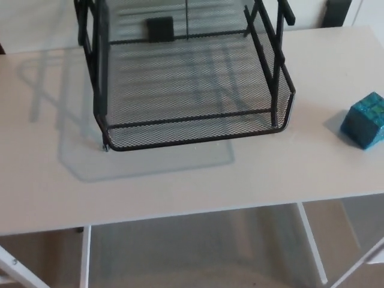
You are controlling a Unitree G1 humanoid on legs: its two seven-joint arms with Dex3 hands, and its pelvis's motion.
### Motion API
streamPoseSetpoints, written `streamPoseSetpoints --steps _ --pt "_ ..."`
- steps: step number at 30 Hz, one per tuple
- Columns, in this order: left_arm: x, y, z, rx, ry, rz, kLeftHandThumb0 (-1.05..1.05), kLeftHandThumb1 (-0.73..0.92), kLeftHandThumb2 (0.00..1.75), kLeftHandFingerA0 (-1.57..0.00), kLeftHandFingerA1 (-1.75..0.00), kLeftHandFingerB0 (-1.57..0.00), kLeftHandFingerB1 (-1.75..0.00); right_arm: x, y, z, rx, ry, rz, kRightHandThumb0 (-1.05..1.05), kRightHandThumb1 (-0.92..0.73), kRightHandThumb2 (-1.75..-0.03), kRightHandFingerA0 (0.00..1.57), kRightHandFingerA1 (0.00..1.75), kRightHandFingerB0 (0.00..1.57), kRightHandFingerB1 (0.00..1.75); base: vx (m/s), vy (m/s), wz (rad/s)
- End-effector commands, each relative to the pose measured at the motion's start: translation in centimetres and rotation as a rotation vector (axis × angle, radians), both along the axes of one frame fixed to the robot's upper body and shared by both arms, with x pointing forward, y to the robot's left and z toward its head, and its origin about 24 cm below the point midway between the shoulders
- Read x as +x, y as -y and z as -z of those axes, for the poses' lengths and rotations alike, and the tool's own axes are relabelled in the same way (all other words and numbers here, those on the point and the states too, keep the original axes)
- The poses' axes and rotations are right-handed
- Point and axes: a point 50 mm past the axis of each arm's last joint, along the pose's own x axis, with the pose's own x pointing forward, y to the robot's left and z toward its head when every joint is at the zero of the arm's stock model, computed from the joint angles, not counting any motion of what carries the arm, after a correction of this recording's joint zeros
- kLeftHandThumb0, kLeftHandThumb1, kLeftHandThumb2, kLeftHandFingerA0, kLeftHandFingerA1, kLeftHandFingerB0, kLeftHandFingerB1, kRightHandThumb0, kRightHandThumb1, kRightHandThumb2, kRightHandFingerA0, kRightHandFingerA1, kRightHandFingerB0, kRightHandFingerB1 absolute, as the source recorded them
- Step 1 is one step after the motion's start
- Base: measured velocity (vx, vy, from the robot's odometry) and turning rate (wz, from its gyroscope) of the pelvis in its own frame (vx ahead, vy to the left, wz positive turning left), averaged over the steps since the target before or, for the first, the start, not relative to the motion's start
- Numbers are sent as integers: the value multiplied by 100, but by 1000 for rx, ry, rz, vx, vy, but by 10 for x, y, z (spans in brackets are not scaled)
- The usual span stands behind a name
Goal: The robot walks towards a desk on which a file tray is kept in the middle and a cube is kept to its right. The robot lifts the cube using its right hand and places it on the file tray.
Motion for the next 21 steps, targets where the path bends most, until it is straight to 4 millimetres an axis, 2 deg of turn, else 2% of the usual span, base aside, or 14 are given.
streamPoseSetpoints --steps 1,2,3,6,7,9,10,11,16,17,18,19,20,21 --pt "-3 -2 0 -3 0 -53 -89 78 64 -11 -80 -24 -67 9 1 -3 -9 58 5 -78 -39 -81 11 66 10 54 27 99 -15" --pt "-2 -1 0 -3 0 -44 -90 79 63 -9 -81 -24 -69 9 2 -4 -9 57 4 -79 -53 -56 0 72 12 53 56 123 -6" --pt "-3 -1 1 -6 3 -40 -90 79 64 -11 -78 -22 -68 10 2 -4 -6 72 16 -77 -37 -87 0 56 8 55 55 181 -9" --pt "-3 -1 2 5 -4 -38 -89 79 62 -13 -78 -26 -68 10 3 -5 24 123 70 -72 -49 -55 0 53 13 49 62 262 -13" --pt "-4 -1 2 8 -5 -28 -87 81 64 -13 -76 -25 -67 12 4 -6 7 101 32 -84 -41 -88 1 50 9 57 252 270 -21" --pt "-4 -1 2 11 -7 -11 -87 81 64 -13 -76 -25 -67 13 5 -7 -19 67 -25 -84 -41 -88 1 50 9 57 201 247 -1" --pt "-5 -1 2 -8 8 -58 -87 78 63 -11 -76 -25 -67 15 7 -9 -12 55 -31 -90 -52 -58 0 59 9 59 79 214 5" --pt "-6 0 4 -13 7 -60 -88 78 63 -12 -75 -25 -67 15 7 -9 45 161 90 -77 -41 -55 0 52 13 57 102 156 5" --pt "-13 1 8 -10 -6 -56 -88 81 64 -13 -74 -24 -66 17 10 -13 -39 51 -64 -83 -53 -56 0 50 9 55 101 55 6" --pt "-13 1 8 -4 -8 -56 -88 80 64 -12 -80 -25 -67 16 10 -13 -13 46 -65 -86 -39 -80 0 42 6 53 96 -72 10" --pt "-14 1 9 -7 -4 -62 -88 79 64 -14 -79 -25 -67 17 11 -14 -52 19 -105 -91 -56 -58 0 64 7 56 108 -98 5" --pt "-14 2 9 -11 -5 -68 -91 60 94 -19 -71 -23 -65 17 12 -14 -55 2 -114 -94 -41 -82 0 48 6 52 113 -91 11" --pt "-15 2 9 -10 -6 -72 -88 79 64 -14 -75 -25 -67 18 13 -15 -52 -9 -114 -95 -40 -81 0 53 6 53 101 -116 8" --pt "-15 2 10 -5 -9 -68 -88 80 64 -15 -75 -26 -67 19 13 -16 -40 8 -92 -88 -43 -90 0 48 7 56 121 -137 10"
